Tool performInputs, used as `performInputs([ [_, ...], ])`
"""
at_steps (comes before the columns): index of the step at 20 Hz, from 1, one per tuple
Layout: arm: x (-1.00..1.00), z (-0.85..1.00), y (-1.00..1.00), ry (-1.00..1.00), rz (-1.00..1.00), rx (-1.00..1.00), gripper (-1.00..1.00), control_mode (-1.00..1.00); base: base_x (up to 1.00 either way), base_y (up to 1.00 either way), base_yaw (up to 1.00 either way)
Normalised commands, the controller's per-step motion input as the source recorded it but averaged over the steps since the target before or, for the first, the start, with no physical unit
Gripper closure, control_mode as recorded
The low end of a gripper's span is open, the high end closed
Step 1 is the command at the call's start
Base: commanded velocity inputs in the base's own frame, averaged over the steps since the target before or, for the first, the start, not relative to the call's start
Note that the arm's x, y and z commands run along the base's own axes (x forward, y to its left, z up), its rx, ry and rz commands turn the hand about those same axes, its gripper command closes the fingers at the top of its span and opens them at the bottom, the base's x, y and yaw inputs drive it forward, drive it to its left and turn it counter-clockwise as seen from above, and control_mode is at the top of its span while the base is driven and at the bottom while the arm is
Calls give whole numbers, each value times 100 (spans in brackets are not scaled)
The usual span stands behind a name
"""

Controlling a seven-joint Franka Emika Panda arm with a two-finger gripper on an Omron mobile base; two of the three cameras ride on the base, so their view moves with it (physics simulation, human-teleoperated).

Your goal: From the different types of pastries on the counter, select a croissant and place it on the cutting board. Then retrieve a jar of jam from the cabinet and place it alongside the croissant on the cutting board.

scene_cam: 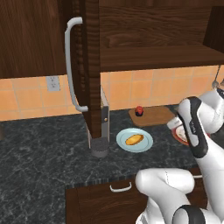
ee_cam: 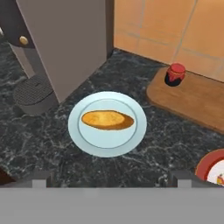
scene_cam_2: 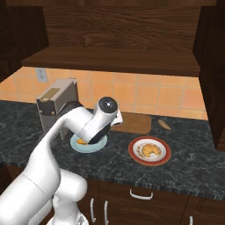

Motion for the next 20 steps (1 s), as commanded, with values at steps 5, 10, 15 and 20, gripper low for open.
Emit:
performInputs([
  [5, -37, -20, 0, 46, 4, -24, -100, -100, 0, 0, 0],
  [10, -15, -26, -1, 15, 7, -13, -100, -100, 0, 0, 0],
  [15, -4, -23, -26, 0, 23, -4, -100, -100, 0, 0, 0],
  [20, -4, -24, -36, 2, 25, -9, -100, -100, 0, 0, 0],
])
